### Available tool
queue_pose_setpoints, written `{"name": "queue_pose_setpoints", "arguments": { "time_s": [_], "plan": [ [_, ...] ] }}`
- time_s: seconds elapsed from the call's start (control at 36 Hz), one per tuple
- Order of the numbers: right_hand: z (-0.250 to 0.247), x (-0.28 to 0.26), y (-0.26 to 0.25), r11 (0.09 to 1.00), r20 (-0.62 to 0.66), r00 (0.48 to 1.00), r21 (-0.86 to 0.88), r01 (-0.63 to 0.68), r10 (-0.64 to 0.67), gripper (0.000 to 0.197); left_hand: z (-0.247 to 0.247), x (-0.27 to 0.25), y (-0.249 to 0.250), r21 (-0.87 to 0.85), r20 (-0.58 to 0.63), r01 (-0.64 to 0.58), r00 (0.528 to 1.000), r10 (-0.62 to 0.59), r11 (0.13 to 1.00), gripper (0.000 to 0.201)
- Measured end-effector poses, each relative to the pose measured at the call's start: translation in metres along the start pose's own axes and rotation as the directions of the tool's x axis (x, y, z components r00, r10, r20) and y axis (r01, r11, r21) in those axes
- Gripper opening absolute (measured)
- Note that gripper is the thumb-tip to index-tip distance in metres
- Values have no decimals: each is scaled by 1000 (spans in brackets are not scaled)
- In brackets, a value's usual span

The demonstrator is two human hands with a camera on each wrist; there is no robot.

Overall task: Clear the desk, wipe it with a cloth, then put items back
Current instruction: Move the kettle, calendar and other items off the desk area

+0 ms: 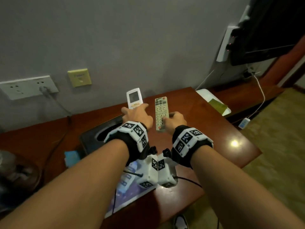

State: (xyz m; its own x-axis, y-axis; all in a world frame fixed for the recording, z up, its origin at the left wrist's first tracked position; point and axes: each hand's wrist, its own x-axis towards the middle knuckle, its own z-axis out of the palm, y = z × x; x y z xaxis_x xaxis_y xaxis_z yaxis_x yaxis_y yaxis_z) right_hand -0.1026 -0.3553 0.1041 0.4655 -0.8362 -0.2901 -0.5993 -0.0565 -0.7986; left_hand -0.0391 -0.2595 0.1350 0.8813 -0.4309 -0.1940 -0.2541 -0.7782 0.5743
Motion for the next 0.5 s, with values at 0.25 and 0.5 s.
{"name": "queue_pose_setpoints", "arguments": {
  "time_s": [0.25,0.5],
  "plan": [
    [-86,130,44,999,9,1000,-54,-8,8,31,109,54,104,144,123,-56,992,38,988,42],
    [-122,244,80,990,112,992,-135,-40,55,22,200,118,137,224,206,-18,978,-29,975,35]
  ]
}}
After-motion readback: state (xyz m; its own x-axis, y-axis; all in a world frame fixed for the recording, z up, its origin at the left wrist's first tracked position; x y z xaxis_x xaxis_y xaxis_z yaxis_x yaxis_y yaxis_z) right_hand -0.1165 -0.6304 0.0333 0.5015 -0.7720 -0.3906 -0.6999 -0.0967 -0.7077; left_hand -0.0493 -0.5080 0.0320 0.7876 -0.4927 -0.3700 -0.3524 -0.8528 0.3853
